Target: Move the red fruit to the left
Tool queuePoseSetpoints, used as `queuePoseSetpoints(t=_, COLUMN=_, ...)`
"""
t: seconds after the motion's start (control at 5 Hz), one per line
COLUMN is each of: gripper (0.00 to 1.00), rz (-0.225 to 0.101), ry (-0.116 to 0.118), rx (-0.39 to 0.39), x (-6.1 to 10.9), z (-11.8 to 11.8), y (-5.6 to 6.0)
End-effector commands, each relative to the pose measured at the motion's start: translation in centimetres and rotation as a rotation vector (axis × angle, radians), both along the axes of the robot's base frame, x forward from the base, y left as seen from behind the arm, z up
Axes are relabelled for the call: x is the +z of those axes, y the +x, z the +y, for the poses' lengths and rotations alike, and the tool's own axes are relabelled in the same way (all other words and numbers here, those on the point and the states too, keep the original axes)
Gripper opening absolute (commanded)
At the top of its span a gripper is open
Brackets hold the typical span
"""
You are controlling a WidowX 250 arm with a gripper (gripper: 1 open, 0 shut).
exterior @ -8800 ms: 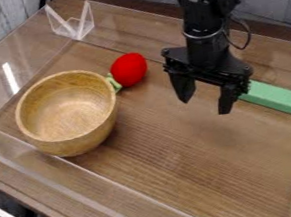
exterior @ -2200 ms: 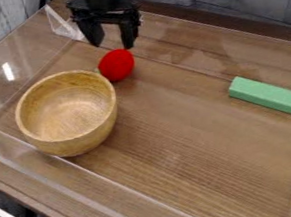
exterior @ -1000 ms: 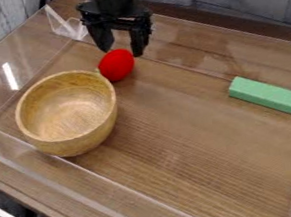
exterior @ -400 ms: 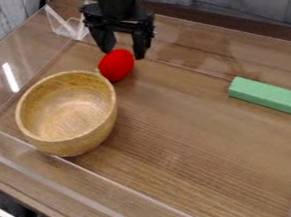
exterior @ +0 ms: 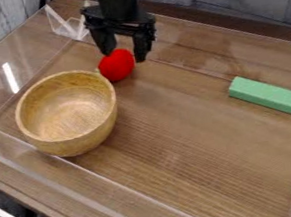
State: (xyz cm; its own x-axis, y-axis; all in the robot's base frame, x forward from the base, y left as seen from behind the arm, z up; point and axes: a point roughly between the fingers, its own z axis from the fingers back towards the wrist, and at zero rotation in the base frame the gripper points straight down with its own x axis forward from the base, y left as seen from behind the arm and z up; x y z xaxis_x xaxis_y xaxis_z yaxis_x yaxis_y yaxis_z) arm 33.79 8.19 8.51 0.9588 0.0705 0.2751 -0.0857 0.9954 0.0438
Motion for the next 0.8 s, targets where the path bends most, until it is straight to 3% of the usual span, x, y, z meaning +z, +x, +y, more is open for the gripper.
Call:
queuePoseSetpoints(t=0.0, gripper=1.00, rz=-0.047, ry=0.007, rx=-0.002, x=2.4, z=-1.1, y=-0.3)
queuePoseSetpoints(t=0.6, gripper=1.00, rz=-0.018, ry=-0.005, rx=-0.018, x=2.9, z=-4.0, y=-1.3)
